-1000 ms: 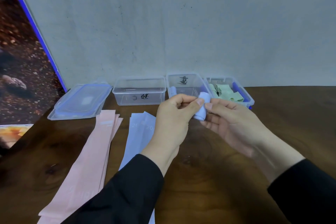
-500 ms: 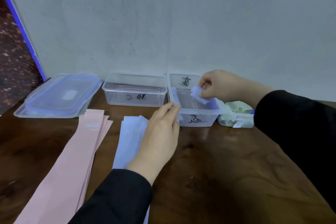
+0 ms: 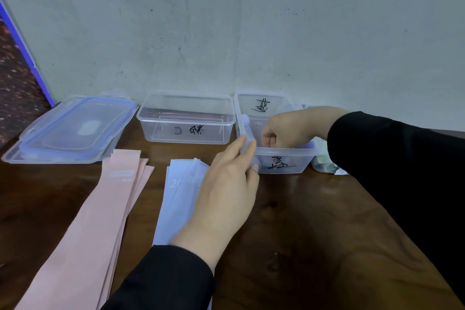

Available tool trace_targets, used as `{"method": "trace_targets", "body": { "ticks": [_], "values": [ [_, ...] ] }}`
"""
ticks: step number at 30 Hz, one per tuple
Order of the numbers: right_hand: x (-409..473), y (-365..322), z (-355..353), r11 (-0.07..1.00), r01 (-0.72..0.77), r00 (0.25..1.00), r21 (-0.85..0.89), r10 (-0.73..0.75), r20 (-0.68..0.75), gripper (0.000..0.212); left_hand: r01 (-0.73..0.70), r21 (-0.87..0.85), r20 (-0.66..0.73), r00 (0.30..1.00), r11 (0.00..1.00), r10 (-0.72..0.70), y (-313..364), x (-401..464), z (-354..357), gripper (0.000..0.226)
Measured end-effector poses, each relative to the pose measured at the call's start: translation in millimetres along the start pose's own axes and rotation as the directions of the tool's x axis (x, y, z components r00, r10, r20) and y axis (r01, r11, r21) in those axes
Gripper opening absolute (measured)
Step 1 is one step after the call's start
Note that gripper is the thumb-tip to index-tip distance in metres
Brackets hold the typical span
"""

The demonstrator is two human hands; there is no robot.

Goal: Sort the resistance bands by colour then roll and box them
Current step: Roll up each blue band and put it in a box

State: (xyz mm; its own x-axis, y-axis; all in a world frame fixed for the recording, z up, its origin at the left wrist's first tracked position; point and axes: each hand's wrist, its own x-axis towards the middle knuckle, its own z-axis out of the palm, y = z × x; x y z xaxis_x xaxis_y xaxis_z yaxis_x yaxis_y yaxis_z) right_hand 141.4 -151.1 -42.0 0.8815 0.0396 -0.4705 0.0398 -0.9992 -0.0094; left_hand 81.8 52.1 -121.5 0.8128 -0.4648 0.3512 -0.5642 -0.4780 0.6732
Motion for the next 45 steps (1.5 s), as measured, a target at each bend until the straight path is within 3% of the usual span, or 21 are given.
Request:
{"method": "trace_targets", "body": {
  "ticks": [6,10,13,22,25,27,30,33,37,40,42,45],
  "values": [
    [0.0,2.5,0.0,0.997,0.018,0.996,0.076,-0.024,0.082,0.018,0.018,0.000,0.008,1.000,1.000,-0.018,1.9,-0.3,0.0,0.050],
    [-4.8,7.8,-1.6,0.952,-0.024,0.986,0.305,-0.028,0.166,0.013,0.023,0.028,0.021,0.999,0.999,-0.024,3.5,-0.6,-0.1,0.052],
    [-8.0,9.9,-3.5,0.895,-0.034,0.989,0.446,-0.034,0.143,0.015,0.026,0.034,0.024,0.999,0.999,-0.027,4.5,-0.3,0.2,0.053],
    [-23.6,3.5,1.4,0.923,-0.004,0.998,0.385,0.030,-0.062,0.025,0.001,0.072,-0.004,1.000,0.997,0.000,2.5,1.7,1.6,0.053],
    [-36.6,0.5,0.5,0.967,0.001,0.988,0.253,0.038,-0.149,0.027,-0.009,0.059,-0.029,1.000,0.998,0.010,3.7,0.4,1.5,0.051],
    [-43.1,-1.4,-0.6,0.964,0.031,0.940,0.263,0.061,-0.336,0.027,-0.029,0.034,-0.090,0.995,0.999,0.032,7.4,-2.1,-0.1,0.047],
    [-57.7,-19.5,-0.6,0.841,0.220,0.761,0.494,0.169,-0.626,0.024,-0.021,-0.049,-0.183,0.983,0.999,0.012,18.7,-2.4,-11.3,0.037],
    [-74.5,-58.5,14.1,0.703,0.410,0.654,0.581,0.216,-0.725,0.024,0.086,-0.179,-0.186,0.975,0.980,-0.119,31.6,4.8,-40.1,0.028],
    [-73.7,-109.7,58.2,0.740,0.376,0.723,0.559,0.143,-0.676,0.019,0.248,-0.220,-0.148,0.947,0.943,-0.284,16.8,-6.5,-85.9,0.025],
    [-58.3,-131.8,90.4,0.756,0.344,0.763,0.557,0.121,-0.635,0.024,0.323,-0.027,-0.087,0.942,0.946,-0.324,-4.4,-35.0,-100.0,0.027],
    [-46.8,-139.8,106.1,0.794,0.300,0.758,0.529,0.138,-0.638,0.034,0.313,0.127,-0.028,0.950,0.941,-0.312,-13.8,-56.3,-96.5,0.031],
    [-30.7,-147.3,119.6,0.838,0.176,0.770,0.516,0.209,-0.602,0.023,0.248,0.161,0.037,0.966,0.955,-0.257,-20.9,-78.1,-89.0,0.037]
  ]
}}
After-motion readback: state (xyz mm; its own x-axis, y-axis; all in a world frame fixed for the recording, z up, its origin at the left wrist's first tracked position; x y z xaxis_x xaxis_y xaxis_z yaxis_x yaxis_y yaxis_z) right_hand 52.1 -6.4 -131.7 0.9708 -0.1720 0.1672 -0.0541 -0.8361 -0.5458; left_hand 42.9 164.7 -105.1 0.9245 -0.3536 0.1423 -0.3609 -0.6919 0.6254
